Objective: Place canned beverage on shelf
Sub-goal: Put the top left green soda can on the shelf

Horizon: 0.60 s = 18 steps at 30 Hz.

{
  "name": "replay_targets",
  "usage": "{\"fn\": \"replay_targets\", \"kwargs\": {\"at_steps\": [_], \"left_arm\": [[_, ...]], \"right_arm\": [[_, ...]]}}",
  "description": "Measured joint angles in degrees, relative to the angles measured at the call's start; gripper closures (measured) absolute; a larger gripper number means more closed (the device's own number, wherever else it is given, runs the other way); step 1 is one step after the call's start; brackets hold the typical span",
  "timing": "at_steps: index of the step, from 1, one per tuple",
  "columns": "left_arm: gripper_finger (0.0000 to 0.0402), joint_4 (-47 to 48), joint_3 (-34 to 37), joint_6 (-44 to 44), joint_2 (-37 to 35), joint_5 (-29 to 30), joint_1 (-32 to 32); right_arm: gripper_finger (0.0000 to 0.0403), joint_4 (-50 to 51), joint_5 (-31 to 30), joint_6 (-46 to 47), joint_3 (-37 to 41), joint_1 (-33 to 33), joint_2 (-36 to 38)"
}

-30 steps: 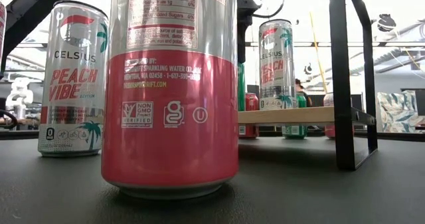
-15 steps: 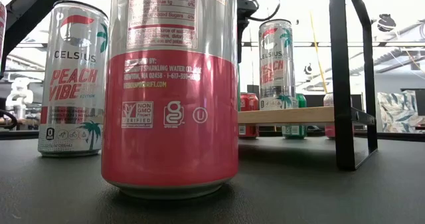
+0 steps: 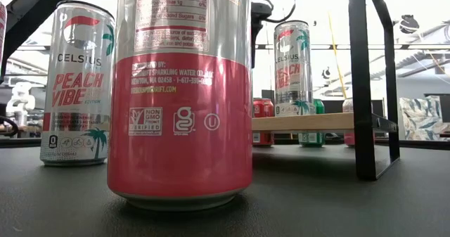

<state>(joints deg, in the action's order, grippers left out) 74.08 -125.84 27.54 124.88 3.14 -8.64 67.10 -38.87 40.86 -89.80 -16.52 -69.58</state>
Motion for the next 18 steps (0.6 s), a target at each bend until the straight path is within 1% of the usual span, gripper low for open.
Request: {"fn": "replay_targets", "kwargs": {"at_steps": [10,18], "left_arm": [[0.0107,0.0,0.1,2.1,-0.2,0.8,0.0],[0.0107,-0.1,0.1,2.0,-0.2,0.7,0.0]], "right_arm": [[0.0101,0.0,0.0,0.0,0.0,0.0,0.0],[0.0101,0.0,0.1,0.0,0.0,0.0,0.0]]}}
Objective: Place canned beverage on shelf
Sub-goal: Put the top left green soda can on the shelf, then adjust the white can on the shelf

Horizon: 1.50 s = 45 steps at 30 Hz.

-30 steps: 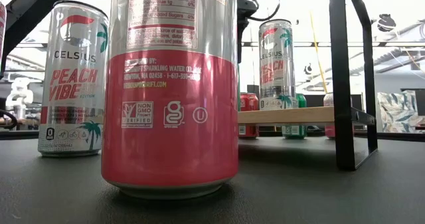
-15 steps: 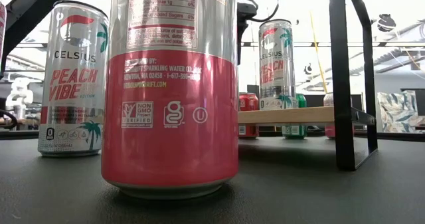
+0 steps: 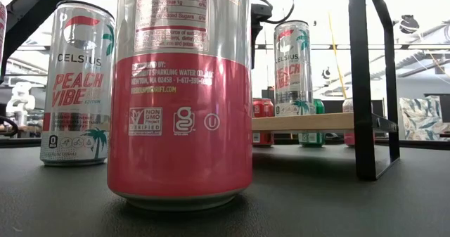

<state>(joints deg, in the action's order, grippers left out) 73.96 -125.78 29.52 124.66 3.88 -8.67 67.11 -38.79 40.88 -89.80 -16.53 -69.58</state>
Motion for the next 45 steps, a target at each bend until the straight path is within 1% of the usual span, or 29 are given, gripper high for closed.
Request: {"fn": "replay_targets", "kwargs": {"at_steps": [8,20,24,29,35,37,42,45], "left_arm": [[0.0105,-0.5,0.0,-0.3,0.0,-0.3,0.0],[0.0037,-1.2,0.1,0.0,-1.0,-0.3,0.0],[0.0032,-1.5,0.1,0.1,-3.9,0.4,0.0],[0.0031,-2.0,0.0,-0.7,-7.5,2.1,0.0],[0.0031,-3.4,0.0,-3.1,-13.2,2.9,0.2],[0.0031,-3.4,0.0,-3.5,-14.9,3.0,0.2],[0.0031,-3.5,-0.1,-5.5,-20.3,3.0,0.5],[0.0031,-3.4,-0.1,-5.6,-22.5,2.9,0.9]], "right_arm": [[0.0101,0.0,0.0,0.0,0.0,0.0,0.0],[0.0101,0.0,0.3,0.8,0.0,0.0,0.0],[0.0101,-0.3,3.9,1.9,0.0,0.0,0.0],[0.0101,-3.4,9.1,1.5,0.0,0.0,-0.8],[0.0101,-8.1,15.7,1.5,0.0,1.1,-3.8],[0.0099,-9.5,18.1,-0.4,0.0,1.6,-5.4],[0.0086,-9.9,24.0,-2.5,0.0,3.3,-8.8],[0.0072,-10.5,25.5,-2.6,0.0,3.8,-9.7]]}}
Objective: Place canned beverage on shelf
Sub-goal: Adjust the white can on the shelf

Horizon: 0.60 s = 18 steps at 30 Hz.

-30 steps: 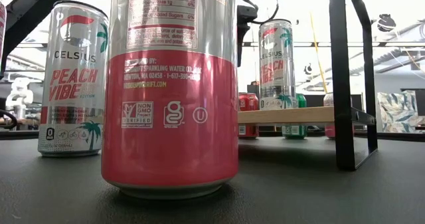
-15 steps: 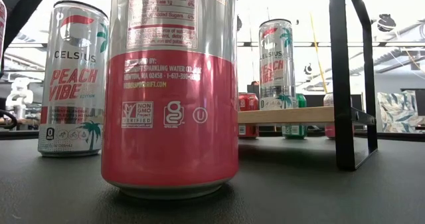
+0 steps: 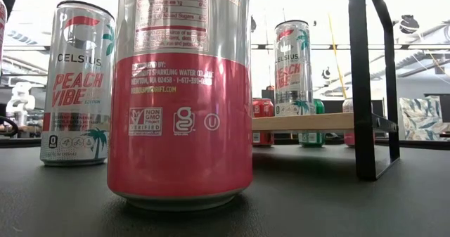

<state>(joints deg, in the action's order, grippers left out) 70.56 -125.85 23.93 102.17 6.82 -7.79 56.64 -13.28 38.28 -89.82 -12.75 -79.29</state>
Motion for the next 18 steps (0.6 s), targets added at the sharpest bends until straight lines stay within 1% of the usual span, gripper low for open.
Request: {"fn": "replay_targets", "kwargs": {"at_steps": [5,8,12,14,18], "left_arm": [[0.0031,0.5,0.0,1.1,-3.1,0.0,1.3],[0.0031,0.6,0.0,1.6,-3.8,1.6,2.7],[0.0031,1.1,0.0,6.0,-4.2,3.5,4.4],[0.0031,1.1,0.0,7.2,-4.3,3.8,5.4],[0.0031,1.3,0.0,7.3,-4.3,4.6,7.7]], "right_arm": [[0.0048,0.6,-0.7,-1.6,1.8,0.4,-1.1],[0.0039,-1.2,-1.4,-2.2,4.1,0.4,-1.5],[0.0034,-6.4,-2.3,-4.2,7.5,0.5,-1.3],[0.0034,-6.1,-4.2,-4.1,8.2,0.4,-1.4],[0.0034,-5.8,-4.7,-3.8,9.0,0.4,-1.3]]}}
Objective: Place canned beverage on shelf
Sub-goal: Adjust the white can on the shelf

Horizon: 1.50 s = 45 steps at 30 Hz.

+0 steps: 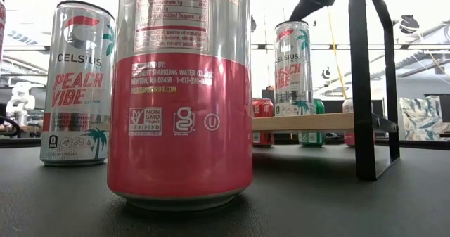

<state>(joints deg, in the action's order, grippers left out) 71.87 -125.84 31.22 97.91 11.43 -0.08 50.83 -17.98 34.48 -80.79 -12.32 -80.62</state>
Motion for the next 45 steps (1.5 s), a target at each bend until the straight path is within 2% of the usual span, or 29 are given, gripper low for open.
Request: {"fn": "replay_targets", "kwargs": {"at_steps": [15,20,24,36,45], "left_arm": [[0.0031,0.8,0.0,-0.4,0.0,1.1,1.7],[0.0031,0.8,0.0,-0.4,0.0,1.1,1.7],[0.0031,0.8,0.0,-0.4,0.0,1.1,1.7],[0.0031,1.1,0.0,-1.2,0.0,1.1,1.7],[0.0031,1.1,0.0,-2.0,0.0,1.1,1.7]], "right_arm": [[0.0035,-2.5,0.2,2.2,4.7,2.8,-0.9],[0.0037,-2.8,5.1,0.2,4.7,5.1,-3.3],[0.006,-2.8,6.3,0.2,4.7,5.9,-4.2],[0.0165,-3.6,7.6,0.3,4.7,6.4,-4.2],[0.017,-6.6,7.7,0.4,4.7,7.1,-4.3]]}}
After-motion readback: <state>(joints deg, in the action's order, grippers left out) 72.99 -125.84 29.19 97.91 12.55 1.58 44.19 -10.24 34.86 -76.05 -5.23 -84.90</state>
